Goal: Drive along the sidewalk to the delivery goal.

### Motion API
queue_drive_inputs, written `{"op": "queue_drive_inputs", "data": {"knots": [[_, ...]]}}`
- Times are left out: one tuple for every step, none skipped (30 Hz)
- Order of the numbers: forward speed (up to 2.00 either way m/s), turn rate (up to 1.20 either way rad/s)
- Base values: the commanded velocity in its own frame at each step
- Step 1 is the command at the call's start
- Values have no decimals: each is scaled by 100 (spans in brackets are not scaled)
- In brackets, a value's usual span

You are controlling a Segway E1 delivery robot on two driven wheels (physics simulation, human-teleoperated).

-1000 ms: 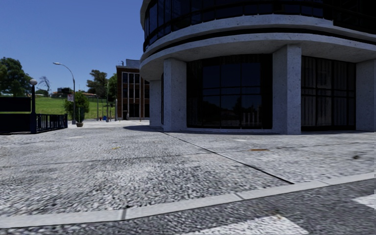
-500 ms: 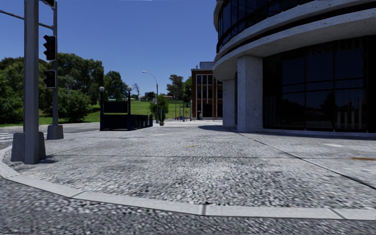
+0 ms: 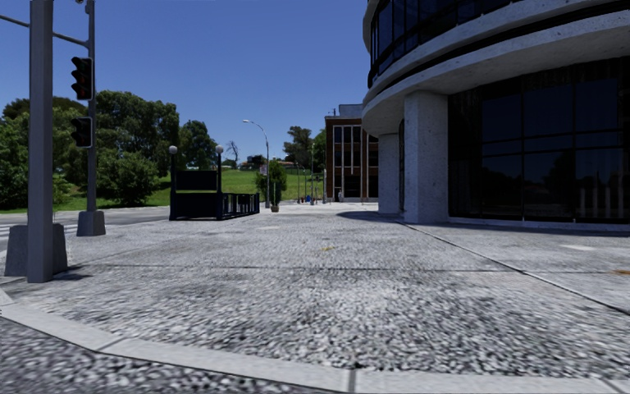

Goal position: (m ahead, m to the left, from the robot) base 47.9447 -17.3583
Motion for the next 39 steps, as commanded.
{"op": "queue_drive_inputs", "data": {"knots": [[105, 0], [105, 0], [105, 0], [105, 0], [105, 0], [106, 0], [106, 0], [106, 0], [106, 0], [106, 0], [106, 0], [106, 0], [107, 0], [107, 0], [107, 0], [107, 0], [107, 0], [107, 0], [108, 0], [108, 0], [108, 0], [108, 0], [108, 0], [108, 0], [108, 0], [108, 0], [108, 0], [108, 0], [108, 0], [108, 0], [108, 0], [108, 0], [108, 0], [108, 0], [108, 0], [108, 0], [108, 0], [108, 0], [108, 0]]}}
